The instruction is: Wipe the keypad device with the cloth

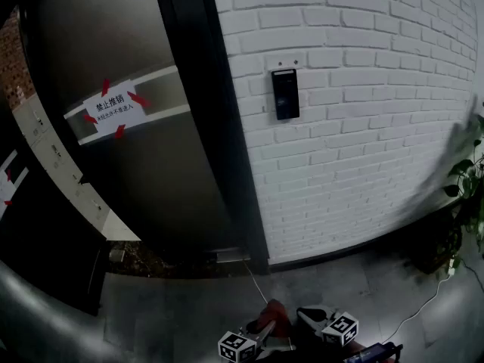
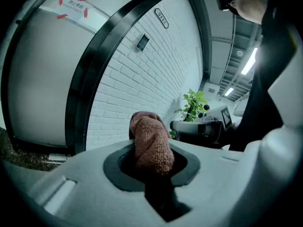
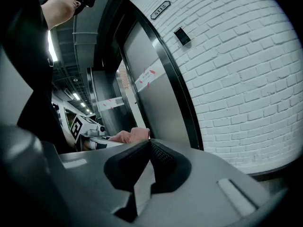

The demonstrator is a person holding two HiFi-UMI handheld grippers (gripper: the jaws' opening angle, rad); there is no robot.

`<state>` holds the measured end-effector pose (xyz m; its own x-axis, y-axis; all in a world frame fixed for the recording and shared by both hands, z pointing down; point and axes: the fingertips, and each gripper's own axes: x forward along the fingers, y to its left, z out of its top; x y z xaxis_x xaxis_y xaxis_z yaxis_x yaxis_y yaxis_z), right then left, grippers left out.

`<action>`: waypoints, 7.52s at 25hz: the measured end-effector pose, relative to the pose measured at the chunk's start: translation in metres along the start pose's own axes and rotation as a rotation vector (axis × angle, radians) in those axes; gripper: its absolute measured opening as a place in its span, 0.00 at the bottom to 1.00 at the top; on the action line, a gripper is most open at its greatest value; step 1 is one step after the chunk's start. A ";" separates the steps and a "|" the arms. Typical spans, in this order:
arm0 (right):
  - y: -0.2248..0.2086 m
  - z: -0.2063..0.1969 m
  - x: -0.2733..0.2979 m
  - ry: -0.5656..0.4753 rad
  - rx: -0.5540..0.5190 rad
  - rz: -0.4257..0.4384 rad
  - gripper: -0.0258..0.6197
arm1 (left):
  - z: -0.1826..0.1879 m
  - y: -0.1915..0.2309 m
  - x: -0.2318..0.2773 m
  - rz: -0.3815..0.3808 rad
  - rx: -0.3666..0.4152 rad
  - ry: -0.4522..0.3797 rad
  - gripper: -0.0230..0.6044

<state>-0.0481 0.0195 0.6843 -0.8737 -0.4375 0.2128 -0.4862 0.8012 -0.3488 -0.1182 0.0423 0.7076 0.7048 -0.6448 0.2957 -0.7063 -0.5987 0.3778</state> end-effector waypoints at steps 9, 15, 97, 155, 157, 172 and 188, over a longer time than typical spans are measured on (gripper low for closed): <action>-0.095 0.064 0.024 -0.011 -0.013 0.061 0.04 | 0.080 0.035 0.083 0.075 0.026 -0.030 0.14; -0.156 0.101 0.029 -0.023 -0.050 0.088 0.04 | 0.126 0.052 0.141 0.102 0.038 -0.045 0.14; -0.235 0.115 0.009 -0.111 0.096 -0.176 0.04 | 0.645 0.066 0.192 0.565 0.959 -0.402 0.14; -0.181 0.075 0.038 0.019 0.143 0.110 0.04 | 0.265 0.072 0.173 0.173 0.277 -0.118 0.14; -0.177 0.077 0.040 0.013 0.128 0.112 0.04 | 0.247 0.073 0.155 0.159 0.185 -0.138 0.14; -0.075 0.044 0.013 -0.002 0.036 0.033 0.04 | 0.093 0.037 0.047 0.080 0.060 -0.052 0.14; 0.006 0.016 -0.038 -0.047 -0.011 -0.090 0.04 | 0.043 -0.010 0.010 -0.052 0.079 -0.031 0.14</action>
<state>-0.0182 0.0347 0.6592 -0.8264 -0.5264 0.2000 -0.5629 0.7621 -0.3199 -0.1074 0.0215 0.6694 0.7391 -0.6257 0.2495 -0.6727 -0.6665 0.3213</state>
